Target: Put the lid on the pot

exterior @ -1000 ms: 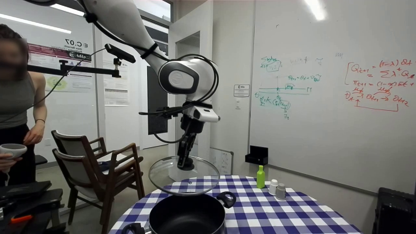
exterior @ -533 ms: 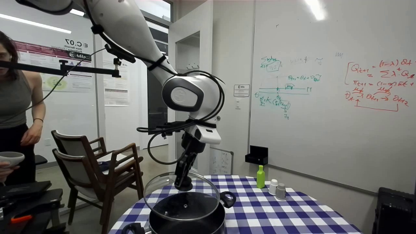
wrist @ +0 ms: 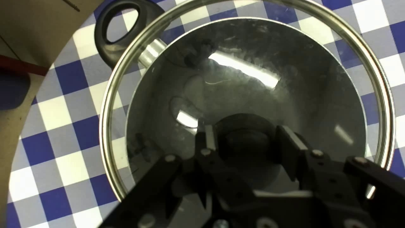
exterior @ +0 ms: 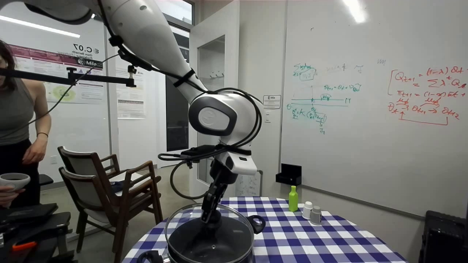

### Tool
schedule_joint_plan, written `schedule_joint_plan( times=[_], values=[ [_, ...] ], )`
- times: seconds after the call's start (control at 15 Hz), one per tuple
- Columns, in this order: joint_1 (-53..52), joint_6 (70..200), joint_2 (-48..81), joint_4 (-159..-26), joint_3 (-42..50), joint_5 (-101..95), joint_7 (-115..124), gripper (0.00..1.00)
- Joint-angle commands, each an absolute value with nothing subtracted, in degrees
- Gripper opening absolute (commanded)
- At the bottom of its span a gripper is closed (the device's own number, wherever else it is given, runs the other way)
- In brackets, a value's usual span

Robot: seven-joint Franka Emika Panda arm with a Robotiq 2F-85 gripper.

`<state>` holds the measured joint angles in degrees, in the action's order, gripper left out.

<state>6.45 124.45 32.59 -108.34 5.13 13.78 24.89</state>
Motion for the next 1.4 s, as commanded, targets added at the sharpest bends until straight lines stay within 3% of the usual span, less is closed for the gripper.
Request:
schedule_joint_plan(
  times=[0.0, 1.33],
  values=[
    [6.8, 123.3, 33.6, -105.4, 5.0, 15.6, 22.8, 0.24],
    [6.5, 123.4, 36.2, -105.4, 4.1, 17.8, 23.0, 0.24]
  ],
)
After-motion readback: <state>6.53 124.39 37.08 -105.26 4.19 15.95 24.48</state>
